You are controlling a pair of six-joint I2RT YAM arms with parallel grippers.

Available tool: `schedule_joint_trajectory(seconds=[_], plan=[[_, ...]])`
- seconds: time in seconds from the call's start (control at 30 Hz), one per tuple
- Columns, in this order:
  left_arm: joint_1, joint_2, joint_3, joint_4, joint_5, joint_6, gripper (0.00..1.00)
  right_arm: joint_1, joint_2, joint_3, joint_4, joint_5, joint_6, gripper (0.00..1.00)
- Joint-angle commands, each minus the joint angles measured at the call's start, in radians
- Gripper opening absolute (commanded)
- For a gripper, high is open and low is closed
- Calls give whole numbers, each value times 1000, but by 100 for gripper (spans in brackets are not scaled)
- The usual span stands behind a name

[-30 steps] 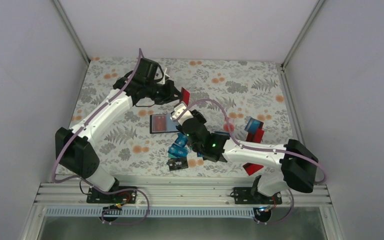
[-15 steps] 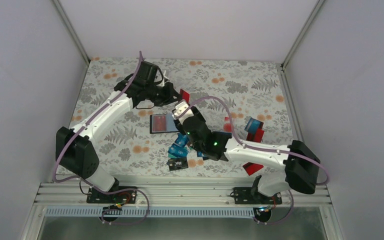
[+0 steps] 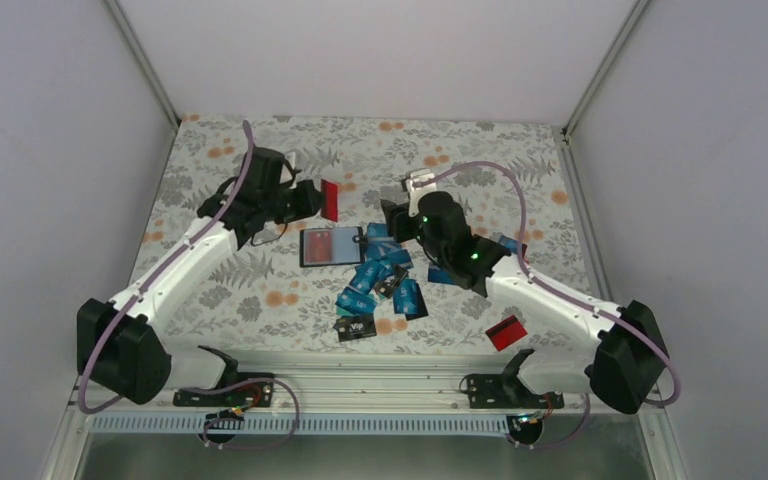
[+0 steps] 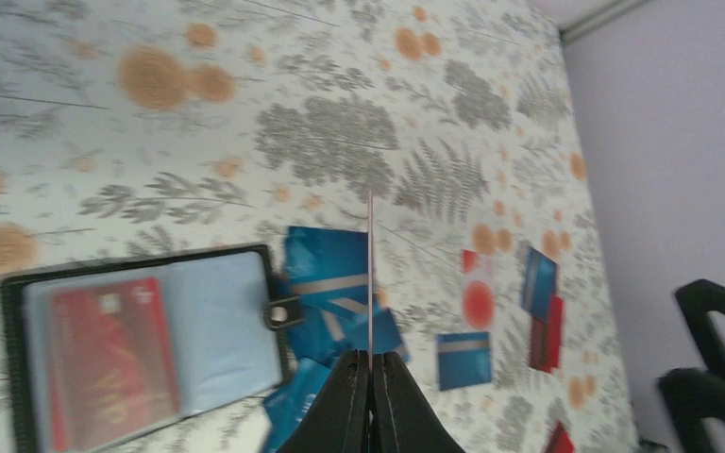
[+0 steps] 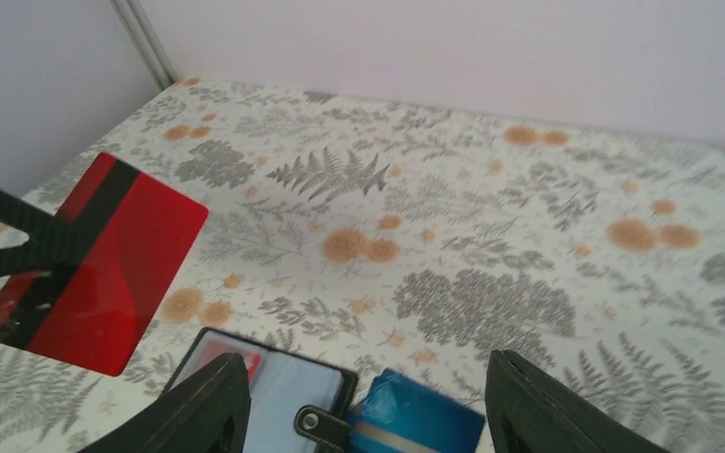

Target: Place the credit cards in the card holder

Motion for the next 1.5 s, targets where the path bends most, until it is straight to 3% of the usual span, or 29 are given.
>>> schedule_joint_trajectory(seconds=[0.0,0.13,0.37,0.87,1.3,1.47], plan=[[21,-47,-111,95,-117,70,2,-103,7,-1,-57,-254,149,63],[28,-63,-249,226,-108,67,2,-185,81,-5,-30,-470,187,61],[31,-6,-374,412,-84,71,2,-211,253,26,1,-667,221,58],[36,123,-550,809,-59,119,2,-232,431,33,50,-803,232,53],[36,270,-524,883,-63,133,2,-239,501,39,72,-839,237,49],[36,256,-539,878,-70,131,2,-242,532,46,72,-849,241,48]])
